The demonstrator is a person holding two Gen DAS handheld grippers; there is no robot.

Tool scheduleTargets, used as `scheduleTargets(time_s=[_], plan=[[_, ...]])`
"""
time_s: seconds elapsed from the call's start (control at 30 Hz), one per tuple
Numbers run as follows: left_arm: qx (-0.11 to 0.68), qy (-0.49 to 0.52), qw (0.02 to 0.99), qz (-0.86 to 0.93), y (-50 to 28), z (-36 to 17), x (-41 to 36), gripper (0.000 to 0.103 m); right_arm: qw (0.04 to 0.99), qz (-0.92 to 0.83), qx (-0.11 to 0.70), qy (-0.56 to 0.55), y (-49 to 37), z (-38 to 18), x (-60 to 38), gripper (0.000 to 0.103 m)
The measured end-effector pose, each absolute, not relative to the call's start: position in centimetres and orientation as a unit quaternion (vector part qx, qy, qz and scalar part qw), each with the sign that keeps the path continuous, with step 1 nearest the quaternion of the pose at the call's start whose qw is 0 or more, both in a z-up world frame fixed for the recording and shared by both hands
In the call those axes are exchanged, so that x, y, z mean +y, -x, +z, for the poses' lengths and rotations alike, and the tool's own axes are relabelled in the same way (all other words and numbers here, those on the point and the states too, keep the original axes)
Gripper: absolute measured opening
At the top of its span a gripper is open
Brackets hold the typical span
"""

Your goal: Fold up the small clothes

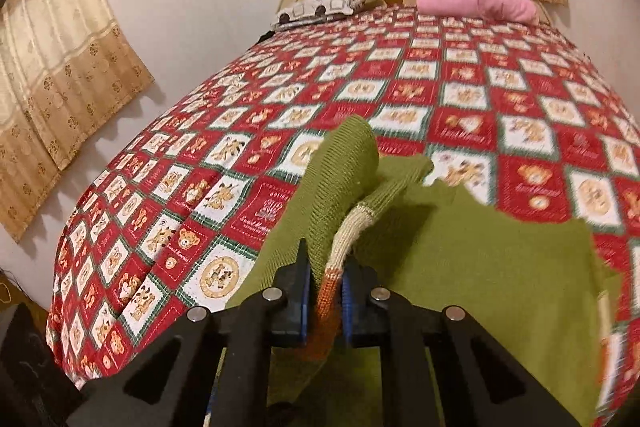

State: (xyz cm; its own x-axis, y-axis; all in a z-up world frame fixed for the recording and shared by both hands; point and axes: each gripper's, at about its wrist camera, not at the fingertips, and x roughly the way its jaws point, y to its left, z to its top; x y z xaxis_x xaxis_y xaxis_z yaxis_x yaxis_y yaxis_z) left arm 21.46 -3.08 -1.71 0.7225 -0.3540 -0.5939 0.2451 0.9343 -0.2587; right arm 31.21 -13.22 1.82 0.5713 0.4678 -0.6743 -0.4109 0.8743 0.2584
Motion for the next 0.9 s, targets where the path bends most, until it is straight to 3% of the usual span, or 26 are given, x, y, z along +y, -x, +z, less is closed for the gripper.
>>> scheduleTargets(time_s=[0.4,0.9], plan=[[0.329,0.068,0.912,-0.236,-22.6,0.8,-12.4,0.023,0.894,0.212,0.392,0.032,-31.6,4.4,-22.8,0.011],[0.392,0.031,0.886,-0.246,-24.4,-4.5,-19.6,0.023,0.87,0.18,0.457,-0.046,-33.3,-4.5,-31.6,0.011]])
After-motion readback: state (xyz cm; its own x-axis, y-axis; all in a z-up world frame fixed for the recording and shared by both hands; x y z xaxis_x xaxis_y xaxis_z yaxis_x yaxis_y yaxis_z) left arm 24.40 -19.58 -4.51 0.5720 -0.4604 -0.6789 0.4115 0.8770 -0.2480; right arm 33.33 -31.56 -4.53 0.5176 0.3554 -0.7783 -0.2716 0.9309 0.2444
